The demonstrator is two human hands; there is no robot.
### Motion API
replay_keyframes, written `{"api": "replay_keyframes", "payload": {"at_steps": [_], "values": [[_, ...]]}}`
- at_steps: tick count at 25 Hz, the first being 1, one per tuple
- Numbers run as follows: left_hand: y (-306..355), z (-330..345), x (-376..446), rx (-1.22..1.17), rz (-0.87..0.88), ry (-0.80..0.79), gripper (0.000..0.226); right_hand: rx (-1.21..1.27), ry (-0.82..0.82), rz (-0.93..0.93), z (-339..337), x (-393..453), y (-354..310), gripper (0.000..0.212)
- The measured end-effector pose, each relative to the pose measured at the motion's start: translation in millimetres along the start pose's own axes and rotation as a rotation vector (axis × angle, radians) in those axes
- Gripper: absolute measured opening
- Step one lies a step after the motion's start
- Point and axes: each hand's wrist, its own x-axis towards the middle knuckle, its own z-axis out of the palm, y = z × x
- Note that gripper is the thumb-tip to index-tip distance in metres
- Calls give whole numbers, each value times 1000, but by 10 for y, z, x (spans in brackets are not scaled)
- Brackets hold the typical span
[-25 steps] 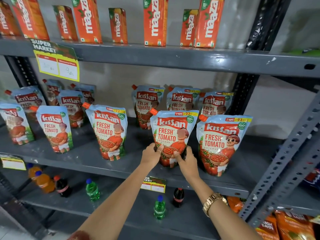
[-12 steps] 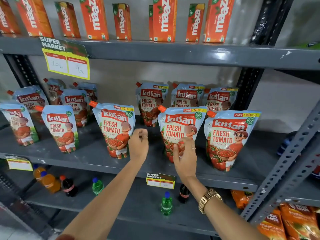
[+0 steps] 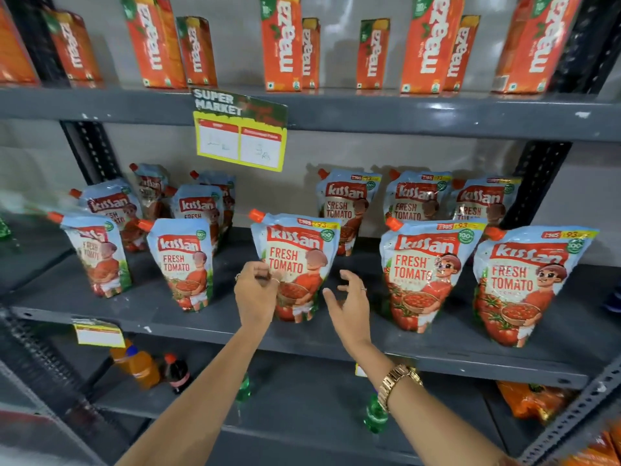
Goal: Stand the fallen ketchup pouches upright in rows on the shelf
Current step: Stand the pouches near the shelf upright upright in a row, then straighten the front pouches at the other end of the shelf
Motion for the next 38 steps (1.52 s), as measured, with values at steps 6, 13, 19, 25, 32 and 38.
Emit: {"api": "replay_keyframes", "payload": {"at_steps": [6,13,19,25,32,38], "values": [[-180,-71,264,-112,-248,-419,49,172,-164,193,432,7,-48,45],[-99,97,197,-44,-175,-534,44,166,-120,214,249,51,40,41],[-10,322,-40,18,-112,-507,38,220,-129,277,-3,61,213,37],[-28,347,-182,-7,-113,-459,40,117,178,192,-50,-60,199,76],[-277,-148,25,-7,3,-138,44,-6,306,-213,182,-210,-16,19],[-486,-752,512,-26,43,164,25,-29,-2,-242,812,-147,-283,27]]}}
